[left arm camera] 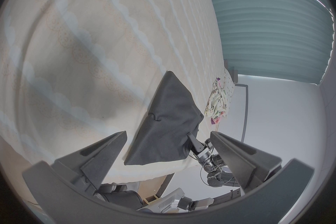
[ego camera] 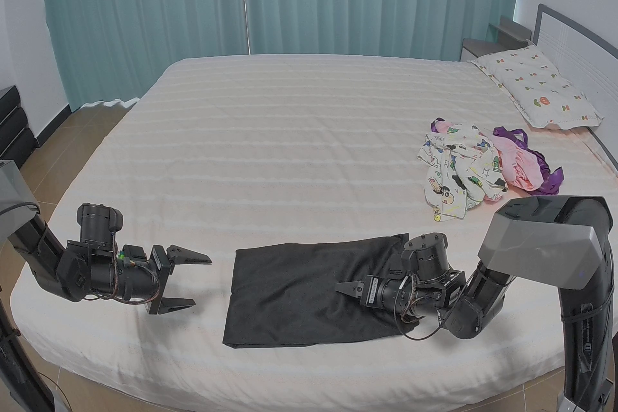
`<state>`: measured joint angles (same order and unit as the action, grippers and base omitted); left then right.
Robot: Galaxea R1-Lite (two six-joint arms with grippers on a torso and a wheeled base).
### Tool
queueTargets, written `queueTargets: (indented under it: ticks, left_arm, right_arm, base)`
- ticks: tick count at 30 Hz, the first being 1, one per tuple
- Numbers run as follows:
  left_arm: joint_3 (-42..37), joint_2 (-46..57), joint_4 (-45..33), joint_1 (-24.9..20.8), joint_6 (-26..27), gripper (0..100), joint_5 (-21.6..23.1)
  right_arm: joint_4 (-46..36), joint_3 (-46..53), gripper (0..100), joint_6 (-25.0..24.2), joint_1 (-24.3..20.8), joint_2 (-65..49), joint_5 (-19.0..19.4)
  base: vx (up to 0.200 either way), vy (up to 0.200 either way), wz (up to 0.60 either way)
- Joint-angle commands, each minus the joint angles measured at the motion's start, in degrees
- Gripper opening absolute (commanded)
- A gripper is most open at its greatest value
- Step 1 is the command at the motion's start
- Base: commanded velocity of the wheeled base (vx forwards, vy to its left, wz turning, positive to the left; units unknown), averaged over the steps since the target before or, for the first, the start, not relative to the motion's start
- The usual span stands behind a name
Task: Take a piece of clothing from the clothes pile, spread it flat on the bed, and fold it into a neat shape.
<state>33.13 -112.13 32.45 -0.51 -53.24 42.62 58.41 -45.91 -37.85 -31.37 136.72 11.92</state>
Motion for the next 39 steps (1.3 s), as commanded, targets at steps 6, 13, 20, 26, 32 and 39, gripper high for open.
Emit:
queueTargets:
  ticks: [6, 13, 20, 26, 32, 39]
  left_arm:
    - [0.00, -0.20, -0.02, 0.07, -0.03, 100, 0.01]
    - [0.00, -0.11, -0.02, 0.60, -0.03, 100, 0.10]
    - [0.26, -0.28, -0.11, 0.51, 0.06, 100, 0.10]
    - [0.26, -0.37, -0.11, 0.51, 0.06, 100, 0.18]
    - [0.35, -0.37, -0.11, 0.51, 0.06, 100, 0.18]
    - [0.70, -0.55, -0.11, 0.42, 0.06, 100, 0.18]
  right_arm:
    - [0.57, 1.26, 0, -0.12, 0.69, -0.66, 0.12]
    - [0.92, 7.50, 0, -0.82, 4.82, -4.79, 1.96]
    - [1.18, 13.74, 0, -5.21, 6.67, -10.15, 2.32]
    - [4.44, 19.19, 0, -9.43, 9.75, -13.49, 2.76]
    - [5.05, 21.74, 0, -9.70, 10.80, -13.76, 2.93]
    - [8.22, 27.01, 0, -9.61, 11.24, -15.69, 3.37]
  base:
    - [0.000, 0.000, 0.00]
    - [0.000, 0.000, 0.00]
    - [0.000, -0.057, 0.00]
    - [0.000, -0.200, 0.00]
    - [0.000, -0.200, 0.00]
    - [0.000, -0.200, 0.00]
